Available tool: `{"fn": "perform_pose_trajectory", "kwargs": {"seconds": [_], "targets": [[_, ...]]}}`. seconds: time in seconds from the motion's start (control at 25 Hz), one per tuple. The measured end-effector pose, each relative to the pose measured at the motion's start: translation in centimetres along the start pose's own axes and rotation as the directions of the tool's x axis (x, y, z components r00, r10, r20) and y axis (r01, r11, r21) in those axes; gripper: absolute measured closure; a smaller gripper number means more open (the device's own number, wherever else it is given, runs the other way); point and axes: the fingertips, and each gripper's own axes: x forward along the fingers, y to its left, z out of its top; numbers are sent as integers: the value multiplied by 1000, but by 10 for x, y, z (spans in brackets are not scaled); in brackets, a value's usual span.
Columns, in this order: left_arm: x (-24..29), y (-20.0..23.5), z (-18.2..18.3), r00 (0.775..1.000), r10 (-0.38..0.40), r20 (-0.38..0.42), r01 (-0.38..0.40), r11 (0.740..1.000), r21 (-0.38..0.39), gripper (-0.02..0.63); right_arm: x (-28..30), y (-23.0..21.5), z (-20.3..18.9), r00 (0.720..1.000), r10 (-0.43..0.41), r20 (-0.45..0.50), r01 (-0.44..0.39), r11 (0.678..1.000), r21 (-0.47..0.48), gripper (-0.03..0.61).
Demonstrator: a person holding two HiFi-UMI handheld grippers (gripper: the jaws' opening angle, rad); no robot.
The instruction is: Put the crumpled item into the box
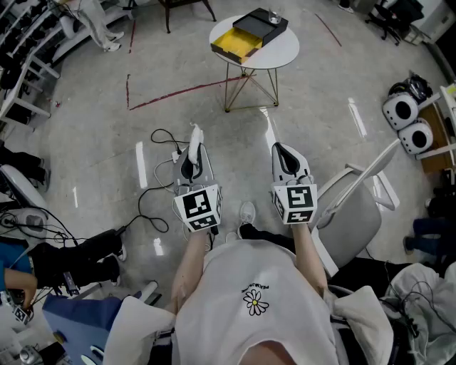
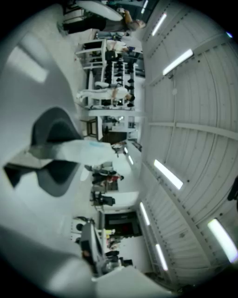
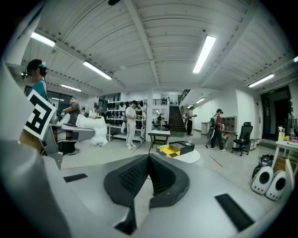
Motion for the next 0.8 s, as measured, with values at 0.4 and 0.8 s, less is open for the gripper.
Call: {"fn": "perform_pose_trajectory", "kwargs": {"seconds": [0.4,0.8], "targets": [[22,-8,-11,999,-19,-31,20,1000,5,572,23,-21,2,1000,5,-8,-5,1000,1,580],[55,0,-4,1000,8,-16,-8,1000,22,572,57,-57,-5,999,27,-24,-25,998,51,578]]}}
